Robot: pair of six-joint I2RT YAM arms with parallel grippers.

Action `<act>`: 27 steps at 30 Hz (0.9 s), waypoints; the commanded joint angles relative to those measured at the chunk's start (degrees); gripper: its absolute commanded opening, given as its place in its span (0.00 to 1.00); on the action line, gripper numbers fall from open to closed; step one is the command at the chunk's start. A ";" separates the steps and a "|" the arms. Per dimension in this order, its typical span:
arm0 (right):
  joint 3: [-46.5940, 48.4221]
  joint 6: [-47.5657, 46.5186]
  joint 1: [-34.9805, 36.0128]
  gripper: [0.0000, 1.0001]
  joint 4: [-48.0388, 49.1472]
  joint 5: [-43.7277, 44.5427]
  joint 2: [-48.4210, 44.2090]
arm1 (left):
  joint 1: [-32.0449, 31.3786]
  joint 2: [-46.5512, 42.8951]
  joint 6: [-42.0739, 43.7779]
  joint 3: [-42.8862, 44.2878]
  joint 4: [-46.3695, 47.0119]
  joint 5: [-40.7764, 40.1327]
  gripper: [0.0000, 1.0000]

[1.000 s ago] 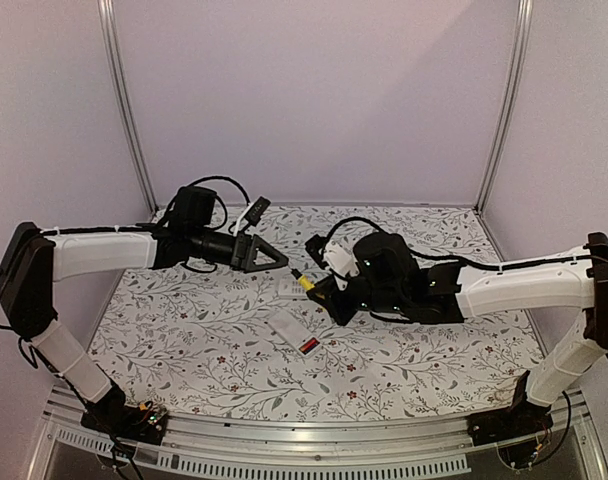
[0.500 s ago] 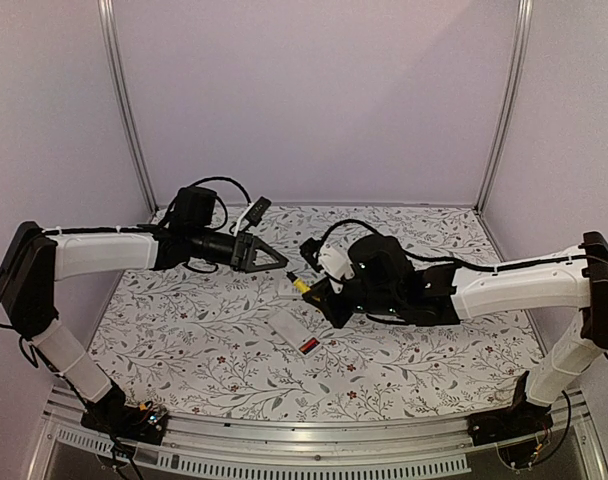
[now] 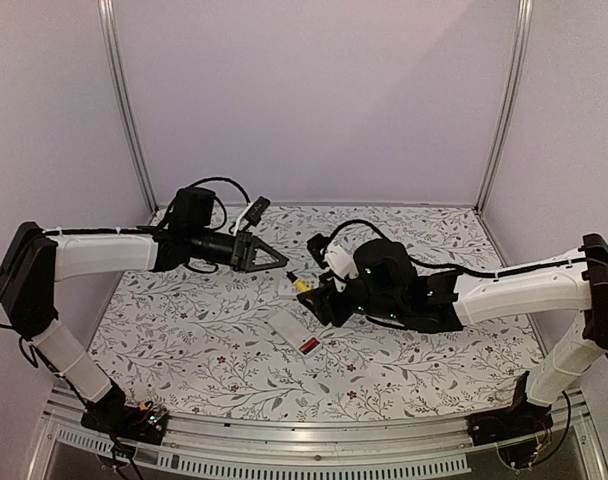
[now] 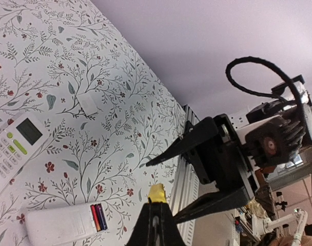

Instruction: Unload the batteries from the remote control

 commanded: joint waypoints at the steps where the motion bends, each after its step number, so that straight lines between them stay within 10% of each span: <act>1: -4.36 6.28 -1.09 0.70 9.50 0.95 -4.35 | 0.98 -3.88 -3.60 -2.20 4.72 -1.81 0.00; 11: -16.60 30.92 -11.85 0.93 37.12 -21.55 -10.35 | 0.17 -17.14 -17.00 -16.97 33.16 -19.03 0.00; 27: -8.18 34.68 -12.42 0.83 37.94 -35.20 -3.32 | -7.59 -21.61 -17.88 -21.86 44.19 -24.58 0.00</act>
